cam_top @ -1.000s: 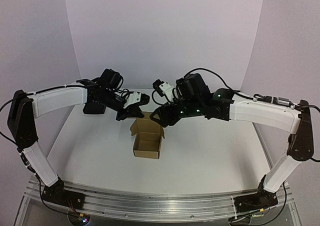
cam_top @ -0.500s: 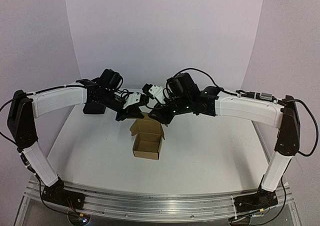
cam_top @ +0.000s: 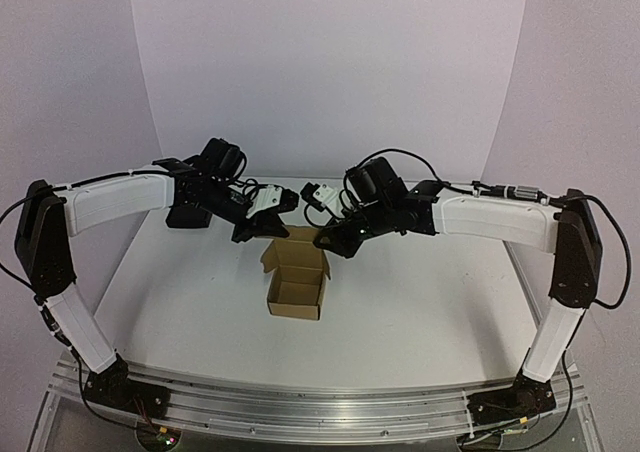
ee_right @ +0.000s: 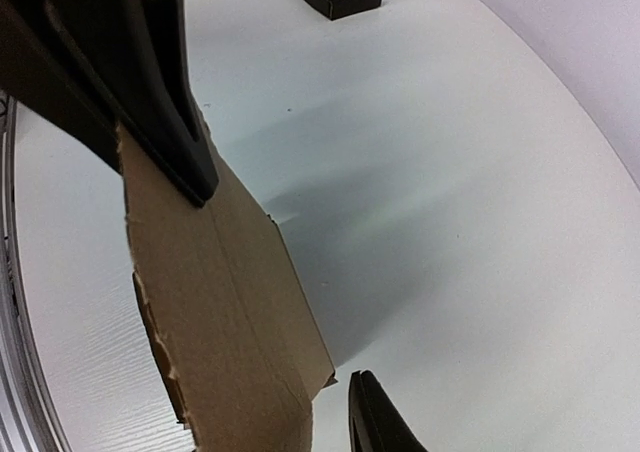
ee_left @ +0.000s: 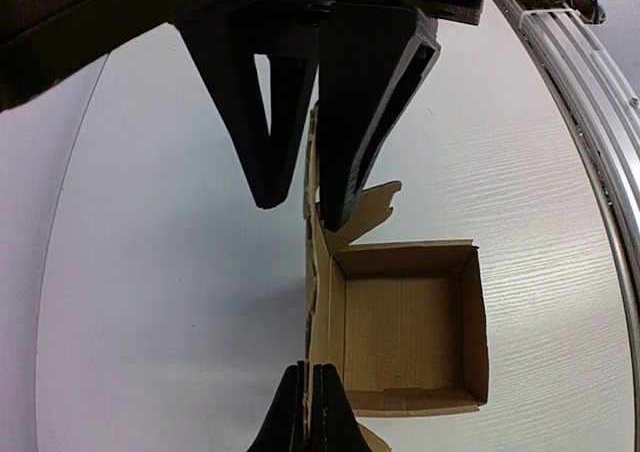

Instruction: Fold the paper box

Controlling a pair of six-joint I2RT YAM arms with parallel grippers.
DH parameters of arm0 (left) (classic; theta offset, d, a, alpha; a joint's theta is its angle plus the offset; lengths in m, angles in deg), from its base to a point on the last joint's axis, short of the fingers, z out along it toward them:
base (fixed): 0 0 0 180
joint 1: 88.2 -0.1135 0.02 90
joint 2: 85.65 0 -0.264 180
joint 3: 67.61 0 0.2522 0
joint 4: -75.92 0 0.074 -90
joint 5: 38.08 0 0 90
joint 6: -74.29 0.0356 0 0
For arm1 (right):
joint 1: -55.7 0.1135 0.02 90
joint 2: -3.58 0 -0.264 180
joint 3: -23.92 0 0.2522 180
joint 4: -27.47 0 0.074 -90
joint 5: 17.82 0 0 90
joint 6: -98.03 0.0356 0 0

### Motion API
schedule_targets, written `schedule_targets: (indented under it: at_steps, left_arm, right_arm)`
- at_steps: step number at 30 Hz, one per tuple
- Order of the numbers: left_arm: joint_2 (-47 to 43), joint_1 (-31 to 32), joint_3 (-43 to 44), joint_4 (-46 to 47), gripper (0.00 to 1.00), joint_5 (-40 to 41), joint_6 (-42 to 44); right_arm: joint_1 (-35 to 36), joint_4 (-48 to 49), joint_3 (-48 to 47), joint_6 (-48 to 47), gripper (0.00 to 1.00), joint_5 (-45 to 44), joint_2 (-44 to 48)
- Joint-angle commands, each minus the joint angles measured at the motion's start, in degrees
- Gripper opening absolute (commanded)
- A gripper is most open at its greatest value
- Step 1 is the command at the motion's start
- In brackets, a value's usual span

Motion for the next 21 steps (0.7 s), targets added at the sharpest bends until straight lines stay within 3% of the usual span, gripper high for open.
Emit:
schedule_targets:
  at_steps: [1,3,7,11,14,16,20,21]
  left_arm:
    - [-1.73,0.09,0.62,0.28,0.01,-1.41,-0.35]
    - [-1.61,0.07,0.95,-0.04,0.16,-0.96,-1.89]
    - [-1.6,-2.18,4.26,-4.71,0.59,-3.25,-4.86]
    - [-1.69,-7.75,9.58,-14.5,0.81,-13.9,-4.01]
    - [-1.4,-12.77,11.62,-16.32,0.82,-19.87,-5.8]
    - [-1.57,-14.63,10.56,-13.03,0.77,-20.83,-8.2]
    - [-0.62,-15.1,4.88,-1.85,0.44,-12.55,-14.39]
    - [0.49,-15.05,4.0,-0.73,0.39,-9.97,-14.29]
  right_arm:
    - [0.07,1.36,-0.24,2.42,0.21,3.1,2.73]
    - [0.11,1.93,-0.27,2.69,0.18,3.15,2.65]
    - [0.1,2.53,0.47,2.74,0.15,1.83,2.84]
    - [0.07,2.88,1.03,2.35,0.13,1.3,2.91]
    - [0.07,3.07,0.85,1.93,0.13,1.94,2.78]
    - [0.09,3.12,0.8,1.5,0.13,2.32,2.67]
    - [0.08,3.25,0.77,1.19,0.13,2.75,2.61]
    - [0.07,3.31,0.72,1.22,0.13,2.78,2.67]
